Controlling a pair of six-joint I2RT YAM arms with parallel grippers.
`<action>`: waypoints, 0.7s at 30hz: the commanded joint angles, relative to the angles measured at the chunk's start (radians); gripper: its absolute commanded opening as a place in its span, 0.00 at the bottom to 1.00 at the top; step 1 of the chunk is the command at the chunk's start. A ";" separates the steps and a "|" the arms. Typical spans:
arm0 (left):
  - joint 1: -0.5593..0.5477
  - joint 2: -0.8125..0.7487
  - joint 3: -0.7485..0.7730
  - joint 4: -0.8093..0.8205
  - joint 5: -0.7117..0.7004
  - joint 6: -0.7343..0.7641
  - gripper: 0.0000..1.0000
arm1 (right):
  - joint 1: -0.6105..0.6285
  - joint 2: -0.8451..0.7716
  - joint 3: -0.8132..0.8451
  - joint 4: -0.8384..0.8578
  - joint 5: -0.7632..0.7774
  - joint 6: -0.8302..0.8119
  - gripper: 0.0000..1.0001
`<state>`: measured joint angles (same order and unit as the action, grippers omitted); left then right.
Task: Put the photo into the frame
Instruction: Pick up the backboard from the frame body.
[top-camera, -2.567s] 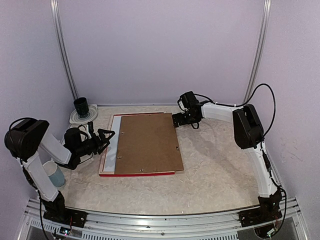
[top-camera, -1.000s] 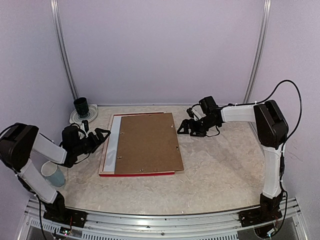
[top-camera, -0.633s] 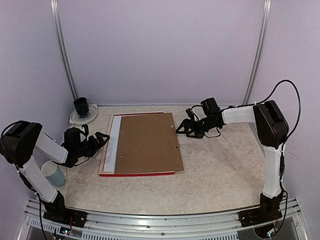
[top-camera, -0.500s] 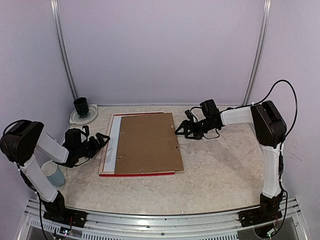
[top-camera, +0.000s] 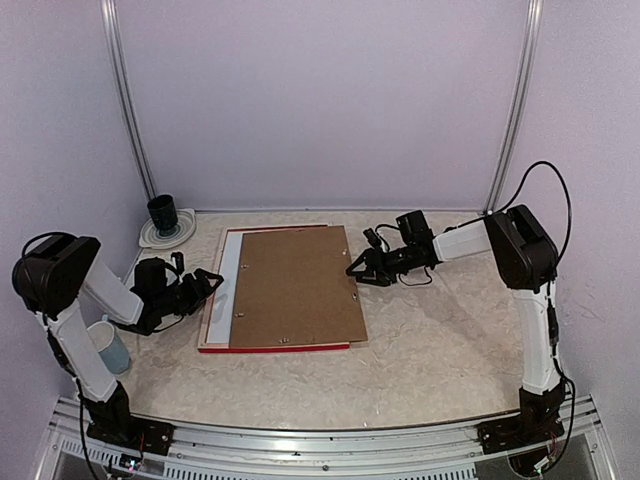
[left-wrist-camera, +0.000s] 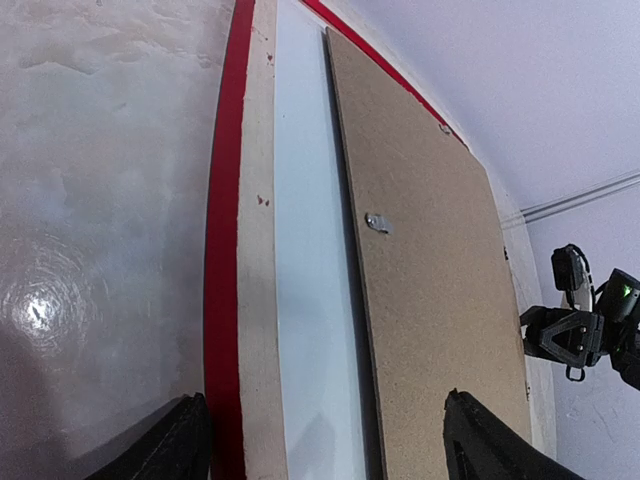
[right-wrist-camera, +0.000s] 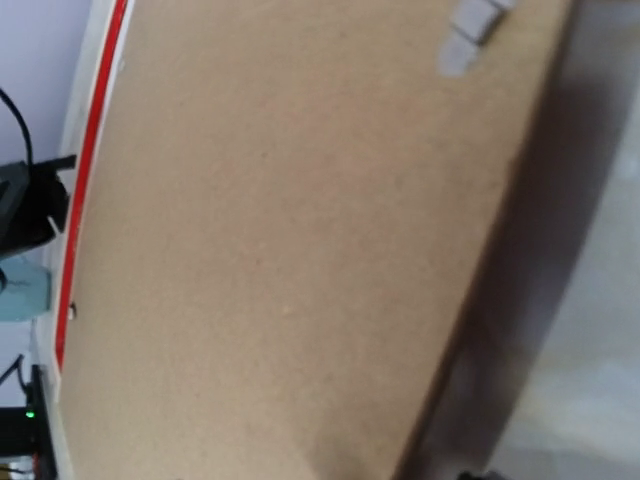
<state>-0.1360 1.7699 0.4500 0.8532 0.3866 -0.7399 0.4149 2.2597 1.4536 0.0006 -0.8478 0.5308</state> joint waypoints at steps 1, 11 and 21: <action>0.008 0.032 0.012 0.023 0.037 -0.016 0.79 | -0.003 0.044 -0.003 0.059 -0.046 0.056 0.56; 0.007 0.042 0.008 0.050 0.063 -0.034 0.73 | -0.004 0.068 -0.033 0.156 -0.112 0.120 0.35; 0.006 0.058 0.010 0.064 0.079 -0.045 0.73 | -0.008 0.072 -0.061 0.245 -0.153 0.170 0.14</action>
<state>-0.1295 1.8084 0.4500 0.9119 0.4290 -0.7776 0.4149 2.3096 1.4143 0.1730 -0.9604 0.6769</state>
